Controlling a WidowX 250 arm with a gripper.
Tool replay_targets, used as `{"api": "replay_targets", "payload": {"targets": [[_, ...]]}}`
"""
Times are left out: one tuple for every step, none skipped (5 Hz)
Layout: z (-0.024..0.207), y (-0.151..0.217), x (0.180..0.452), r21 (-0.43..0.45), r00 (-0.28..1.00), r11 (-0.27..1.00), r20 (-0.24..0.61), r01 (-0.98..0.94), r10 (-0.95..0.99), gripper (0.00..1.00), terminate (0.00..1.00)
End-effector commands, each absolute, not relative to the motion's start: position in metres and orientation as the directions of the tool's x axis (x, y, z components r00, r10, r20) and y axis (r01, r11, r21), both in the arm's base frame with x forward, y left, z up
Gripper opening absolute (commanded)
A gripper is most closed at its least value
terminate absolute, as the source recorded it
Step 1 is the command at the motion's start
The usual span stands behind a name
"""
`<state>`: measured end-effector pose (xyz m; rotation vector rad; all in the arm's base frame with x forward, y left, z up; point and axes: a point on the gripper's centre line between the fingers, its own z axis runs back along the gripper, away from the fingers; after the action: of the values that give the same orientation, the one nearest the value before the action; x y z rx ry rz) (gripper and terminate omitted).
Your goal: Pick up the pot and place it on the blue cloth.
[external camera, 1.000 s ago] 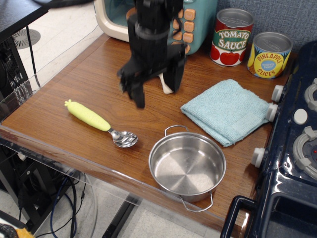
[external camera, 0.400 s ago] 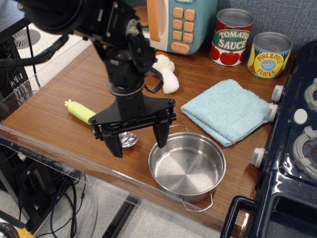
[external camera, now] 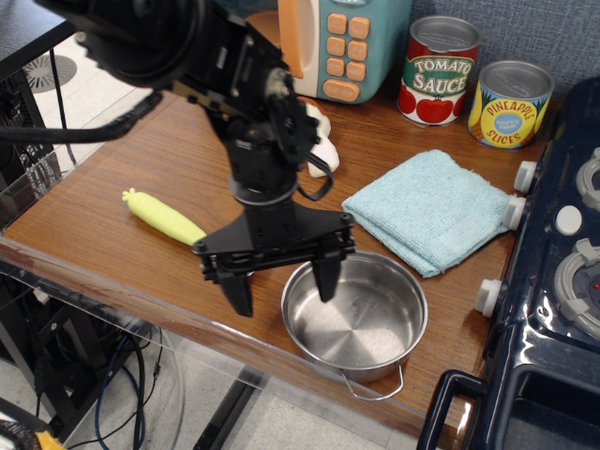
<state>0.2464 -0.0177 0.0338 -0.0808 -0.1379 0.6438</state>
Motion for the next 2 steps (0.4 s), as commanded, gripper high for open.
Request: {"api": "replay_targets", "payload": {"targets": [[0.0267, -0.0169, 0.2544, -0.116, 0.785, 0.794, 0.124, -0.596, 0.607, 0.0, 0.0], [0.0255, -0.0161, 0.2552, -0.106, 0.775, 0.787, 0.137, -0.608, 0.617, 0.0, 0.0]]}}
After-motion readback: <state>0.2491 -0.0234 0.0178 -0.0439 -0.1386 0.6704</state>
